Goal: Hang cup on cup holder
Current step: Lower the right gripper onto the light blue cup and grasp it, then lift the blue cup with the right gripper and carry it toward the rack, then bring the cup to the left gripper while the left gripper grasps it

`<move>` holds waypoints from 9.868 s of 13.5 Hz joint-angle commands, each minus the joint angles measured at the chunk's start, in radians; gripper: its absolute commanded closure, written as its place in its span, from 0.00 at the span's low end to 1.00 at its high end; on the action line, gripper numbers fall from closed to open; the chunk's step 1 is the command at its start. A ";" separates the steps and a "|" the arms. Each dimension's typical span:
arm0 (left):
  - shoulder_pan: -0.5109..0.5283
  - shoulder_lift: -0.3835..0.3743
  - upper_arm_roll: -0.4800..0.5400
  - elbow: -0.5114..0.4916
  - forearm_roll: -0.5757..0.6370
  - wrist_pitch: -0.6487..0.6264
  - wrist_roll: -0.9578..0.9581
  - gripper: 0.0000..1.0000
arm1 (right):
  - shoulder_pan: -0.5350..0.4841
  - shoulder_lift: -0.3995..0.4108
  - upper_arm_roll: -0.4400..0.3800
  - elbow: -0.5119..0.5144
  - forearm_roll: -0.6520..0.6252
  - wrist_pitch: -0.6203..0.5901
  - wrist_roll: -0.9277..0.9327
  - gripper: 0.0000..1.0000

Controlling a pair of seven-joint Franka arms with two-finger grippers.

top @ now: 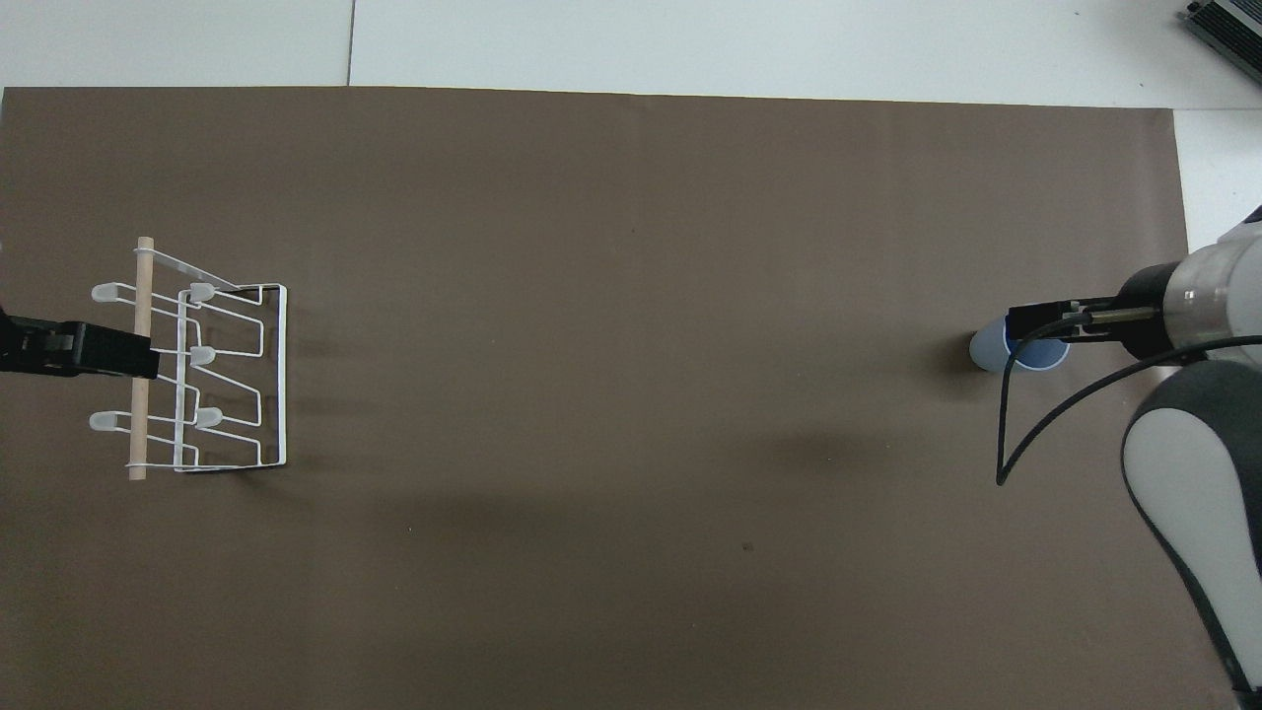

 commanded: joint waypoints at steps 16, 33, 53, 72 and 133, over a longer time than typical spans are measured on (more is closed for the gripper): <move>0.000 -0.046 0.006 -0.059 -0.012 0.030 -0.007 0.00 | -0.035 0.215 -0.005 -0.177 -0.015 0.372 -0.036 0.00; 0.000 -0.047 0.006 -0.068 -0.012 0.033 -0.005 0.00 | -0.067 0.231 -0.003 -0.188 -0.021 0.369 -0.150 0.63; -0.012 -0.061 0.002 -0.082 -0.010 0.013 0.001 0.00 | -0.065 0.150 0.004 0.136 -0.018 -0.057 -0.150 1.00; 0.094 -0.107 0.005 -0.205 -0.506 -0.125 -0.744 0.00 | -0.059 -0.047 0.024 0.187 0.161 -0.254 -0.193 1.00; -0.145 -0.133 -0.034 -0.352 -1.000 0.199 -1.298 1.00 | 0.608 -0.062 0.057 0.056 0.788 0.398 0.394 0.00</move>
